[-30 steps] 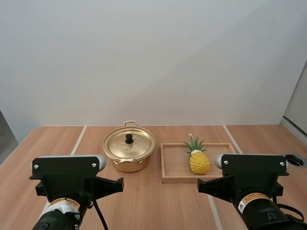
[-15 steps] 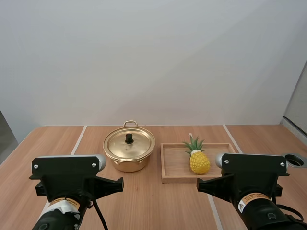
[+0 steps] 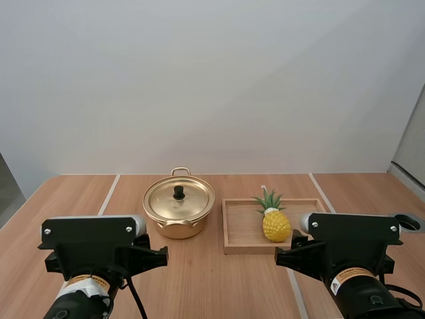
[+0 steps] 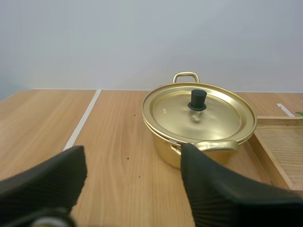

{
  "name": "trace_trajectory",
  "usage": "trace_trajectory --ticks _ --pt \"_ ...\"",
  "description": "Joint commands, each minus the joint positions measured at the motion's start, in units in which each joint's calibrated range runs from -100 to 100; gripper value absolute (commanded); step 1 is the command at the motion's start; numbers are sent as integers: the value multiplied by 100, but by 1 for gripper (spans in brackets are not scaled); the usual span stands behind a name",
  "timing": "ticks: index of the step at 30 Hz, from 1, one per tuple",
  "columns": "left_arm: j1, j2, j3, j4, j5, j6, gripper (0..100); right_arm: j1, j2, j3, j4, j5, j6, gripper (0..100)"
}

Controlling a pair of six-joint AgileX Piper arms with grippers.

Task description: Open the pot, put the pineapple inside, and close it

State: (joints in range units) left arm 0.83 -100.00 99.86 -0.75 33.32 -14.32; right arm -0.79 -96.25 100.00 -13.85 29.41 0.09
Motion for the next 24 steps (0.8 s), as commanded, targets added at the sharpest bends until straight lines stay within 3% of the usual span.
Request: trace_trajectory --ticks 1,4,8,13,16,24 --pt "9 0 14 75 -258 -50 100 -24 -33 0 -214 -69 -24 100" --pt "9 0 14 329 -574 87 100 -24 -33 0 -936 -317 -33 100" --pt "9 0 -242 693 -3214 695 100 -16 -33 -271 -2375 -745 -33 100" --pt "9 0 -1072 704 -4999 876 100 -7 -33 -1420 -2567 -588 -33 100" --pt "9 0 -1719 704 -4733 867 100 10 -7 -2157 -2523 -139 37 100" --pt "9 1109 -3802 663 -2332 492 100 28 680 -3527 -2150 -230 143 100"
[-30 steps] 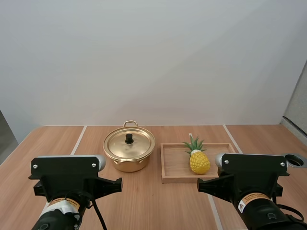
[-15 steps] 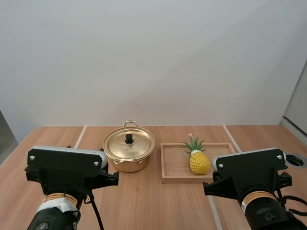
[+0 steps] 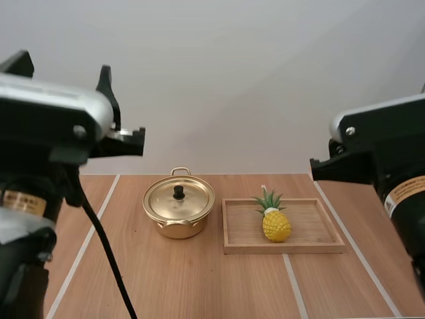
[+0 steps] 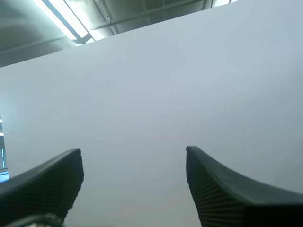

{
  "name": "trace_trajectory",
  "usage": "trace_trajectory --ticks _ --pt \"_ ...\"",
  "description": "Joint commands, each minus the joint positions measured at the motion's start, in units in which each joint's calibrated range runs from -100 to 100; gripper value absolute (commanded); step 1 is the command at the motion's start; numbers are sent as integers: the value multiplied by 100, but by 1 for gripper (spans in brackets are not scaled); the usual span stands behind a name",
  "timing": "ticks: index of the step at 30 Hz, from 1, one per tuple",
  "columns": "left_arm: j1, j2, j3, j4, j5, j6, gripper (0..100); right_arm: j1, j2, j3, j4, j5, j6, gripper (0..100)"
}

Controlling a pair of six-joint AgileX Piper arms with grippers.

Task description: Open the pot, put the pineapple inside, and close it

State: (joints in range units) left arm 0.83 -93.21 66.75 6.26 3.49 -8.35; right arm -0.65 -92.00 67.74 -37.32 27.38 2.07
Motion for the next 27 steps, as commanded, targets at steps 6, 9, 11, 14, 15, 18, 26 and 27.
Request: trace_trajectory --ticks 6,9,11,14,15,18,26,27 --pt "9 2206 -1832 -627 2792 555 100 15 1423 -1027 956 811 -849 100" --pt "9 3117 -2464 -986 3713 928 100 15 2039 -1403 1266 1734 -1024 100" --pt "9 3683 -2802 -1174 4255 1198 100 15 2333 -1572 1443 2199 -1024 100" --pt "9 4609 -3283 -1576 5356 1850 100 15 2646 -1694 1742 2574 -1045 100" --pt "9 4917 -3439 -1724 5869 2111 100 15 2726 -1709 1861 2619 -1149 100" --pt "9 5729 -3793 -2133 7421 2845 100 15 2852 -1709 2305 2796 -1512 100" --pt "1 7170 -4126 -3024 8883 3684 100 15 2868 -1709 3251 3524 -2110 100" --pt "1 7281 -4126 -3058 8925 3746 100 15 2868 -1709 3329 3544 -2145 100"
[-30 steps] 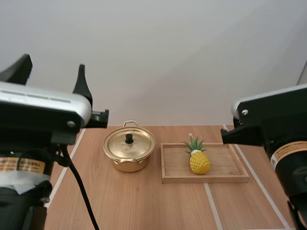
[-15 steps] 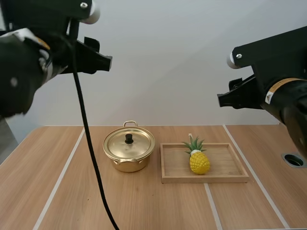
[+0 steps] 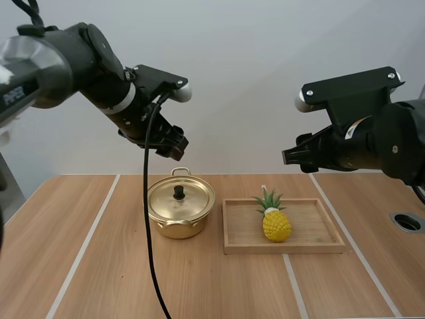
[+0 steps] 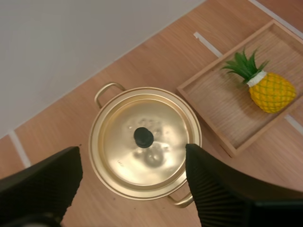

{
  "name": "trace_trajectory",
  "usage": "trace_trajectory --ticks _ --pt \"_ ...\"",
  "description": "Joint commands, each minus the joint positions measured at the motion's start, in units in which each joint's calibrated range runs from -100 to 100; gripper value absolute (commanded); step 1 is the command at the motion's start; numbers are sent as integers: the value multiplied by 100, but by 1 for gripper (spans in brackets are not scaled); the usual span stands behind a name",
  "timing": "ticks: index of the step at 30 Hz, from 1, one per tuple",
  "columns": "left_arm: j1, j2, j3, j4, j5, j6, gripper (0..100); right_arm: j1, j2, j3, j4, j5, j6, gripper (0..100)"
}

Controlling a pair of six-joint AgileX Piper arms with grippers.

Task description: Open the pot, put the pineapple inside, and close it

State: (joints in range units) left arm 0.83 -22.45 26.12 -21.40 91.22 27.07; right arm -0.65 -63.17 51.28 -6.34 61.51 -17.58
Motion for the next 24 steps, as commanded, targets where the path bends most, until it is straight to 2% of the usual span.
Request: trace_trajectory --ticks 1,10,20,24 --pt "1 314 -64 -300 149 285 100 15 -15 -63 301 130 -200 100" --pt "1 1310 -64 -318 133 543 100 15 -15 -63 725 130 -358 100" --pt "-5 1924 -96 -343 -256 1035 100 15 -15 -63 714 184 -507 100" --pt "-154 2066 -181 -196 -413 1076 100 15 -15 -63 714 184 -507 100"
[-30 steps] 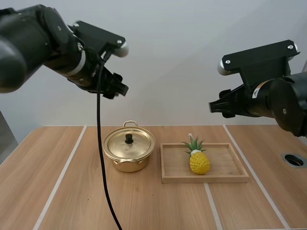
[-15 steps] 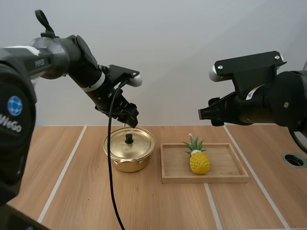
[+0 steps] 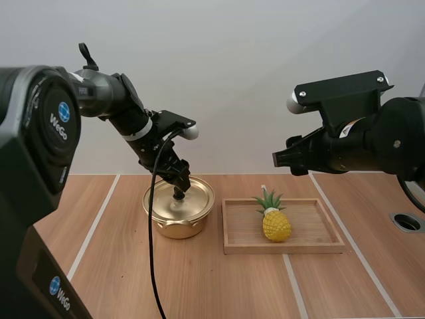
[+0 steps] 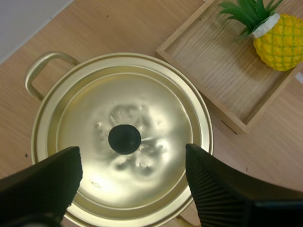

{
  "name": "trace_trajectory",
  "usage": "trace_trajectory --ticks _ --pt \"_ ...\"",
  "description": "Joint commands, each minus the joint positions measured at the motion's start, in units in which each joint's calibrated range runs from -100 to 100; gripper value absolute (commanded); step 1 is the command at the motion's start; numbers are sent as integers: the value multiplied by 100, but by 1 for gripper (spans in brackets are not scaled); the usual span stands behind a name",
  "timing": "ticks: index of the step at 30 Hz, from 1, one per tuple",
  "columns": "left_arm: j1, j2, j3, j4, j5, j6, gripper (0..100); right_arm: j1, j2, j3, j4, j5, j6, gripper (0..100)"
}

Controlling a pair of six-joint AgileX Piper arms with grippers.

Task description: Open the pot, put the pineapple inside, and close it

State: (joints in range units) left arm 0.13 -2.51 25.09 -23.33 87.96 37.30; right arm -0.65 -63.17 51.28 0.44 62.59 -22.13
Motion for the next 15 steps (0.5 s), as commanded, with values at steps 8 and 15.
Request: trace_trajectory --ticks 8,15 --pt "-434 500 -554 226 -76 -29 100 15 -15 -63 -44 276 -63 100" --pt "-434 571 -736 929 140 -303 100 15 -15 -63 -44 258 -63 100"
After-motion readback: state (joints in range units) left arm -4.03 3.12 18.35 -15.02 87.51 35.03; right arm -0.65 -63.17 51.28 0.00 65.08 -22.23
